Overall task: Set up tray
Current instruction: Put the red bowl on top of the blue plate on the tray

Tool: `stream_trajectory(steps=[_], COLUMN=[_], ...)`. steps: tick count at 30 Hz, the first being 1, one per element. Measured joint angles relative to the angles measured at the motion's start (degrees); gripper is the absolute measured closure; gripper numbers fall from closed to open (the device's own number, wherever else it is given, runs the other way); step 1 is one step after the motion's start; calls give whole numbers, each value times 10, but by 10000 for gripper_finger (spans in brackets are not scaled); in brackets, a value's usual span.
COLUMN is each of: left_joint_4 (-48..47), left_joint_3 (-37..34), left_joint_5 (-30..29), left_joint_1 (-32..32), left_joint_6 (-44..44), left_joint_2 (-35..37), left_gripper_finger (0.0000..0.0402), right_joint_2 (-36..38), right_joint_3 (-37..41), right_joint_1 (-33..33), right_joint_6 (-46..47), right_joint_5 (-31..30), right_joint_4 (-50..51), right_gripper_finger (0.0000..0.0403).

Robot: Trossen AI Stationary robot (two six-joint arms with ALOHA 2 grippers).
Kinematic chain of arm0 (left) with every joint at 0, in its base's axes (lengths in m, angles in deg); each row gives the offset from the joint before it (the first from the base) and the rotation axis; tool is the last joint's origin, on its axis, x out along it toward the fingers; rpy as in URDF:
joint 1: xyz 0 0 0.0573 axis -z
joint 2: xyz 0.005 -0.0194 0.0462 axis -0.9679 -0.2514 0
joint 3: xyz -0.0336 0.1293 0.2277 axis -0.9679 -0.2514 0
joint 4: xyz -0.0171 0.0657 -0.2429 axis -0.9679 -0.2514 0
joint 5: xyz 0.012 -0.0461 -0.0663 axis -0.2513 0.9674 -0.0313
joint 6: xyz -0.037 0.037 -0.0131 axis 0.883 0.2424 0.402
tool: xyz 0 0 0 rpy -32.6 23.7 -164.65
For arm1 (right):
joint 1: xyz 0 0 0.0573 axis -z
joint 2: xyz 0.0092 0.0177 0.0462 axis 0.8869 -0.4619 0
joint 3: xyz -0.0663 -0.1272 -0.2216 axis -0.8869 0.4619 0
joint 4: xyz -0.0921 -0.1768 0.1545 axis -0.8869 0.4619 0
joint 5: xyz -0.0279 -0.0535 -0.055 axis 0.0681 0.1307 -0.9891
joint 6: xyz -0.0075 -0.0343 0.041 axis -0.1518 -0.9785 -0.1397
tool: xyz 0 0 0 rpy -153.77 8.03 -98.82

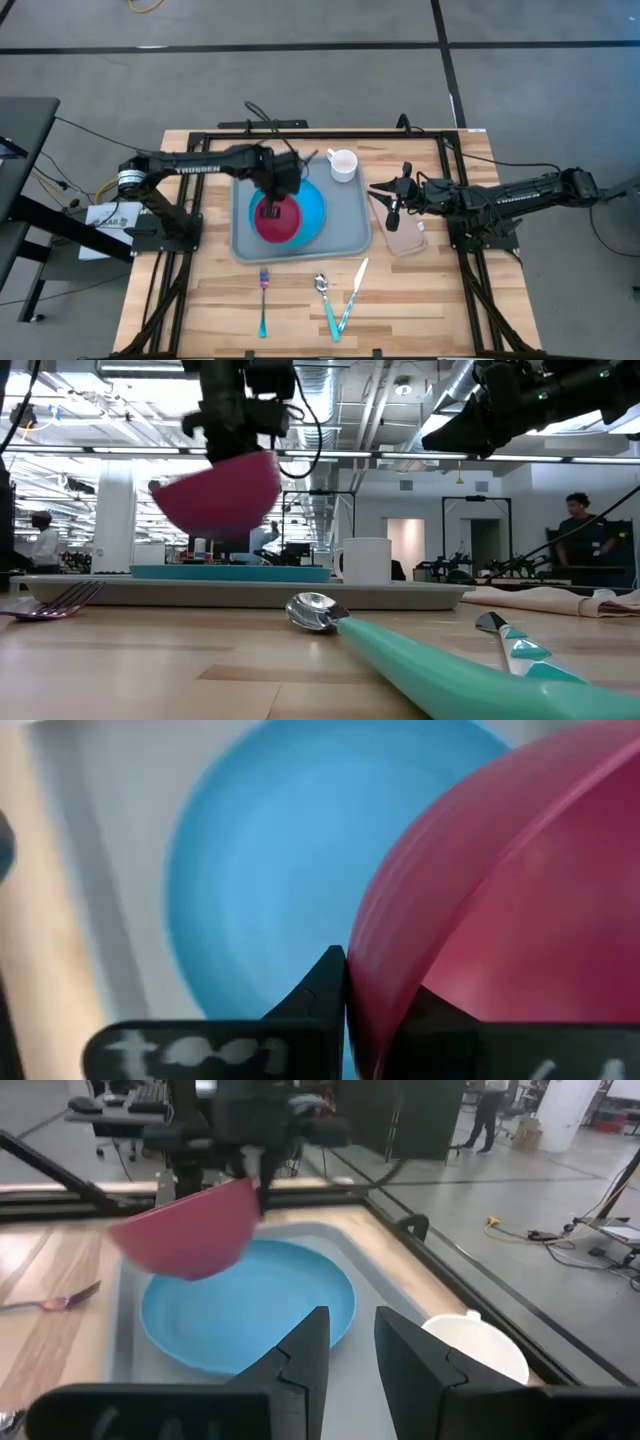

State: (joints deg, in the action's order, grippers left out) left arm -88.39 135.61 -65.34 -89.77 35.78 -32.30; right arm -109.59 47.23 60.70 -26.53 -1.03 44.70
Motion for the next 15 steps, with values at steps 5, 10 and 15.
stream_trajectory(steps=[5,10,15], left_joint_4=[50,75,75], left_joint_3=[-36,-60,-60], left_joint_5=[14,51,44], left_joint_1=[-54,-70,-71], left_joint_6=[22,80,147], left_joint_2=[-1,-2,-2], left_gripper_finger=[401,401,400], right_joint_2=[0,0,0], right_joint_3=[0,0,0], right_joint_1=[0,0,0], right_joint_6=[15,32,45], right_joint_5=[0,0,0], right_joint_4=[3,6,18], right_gripper_finger=[324,324,324])
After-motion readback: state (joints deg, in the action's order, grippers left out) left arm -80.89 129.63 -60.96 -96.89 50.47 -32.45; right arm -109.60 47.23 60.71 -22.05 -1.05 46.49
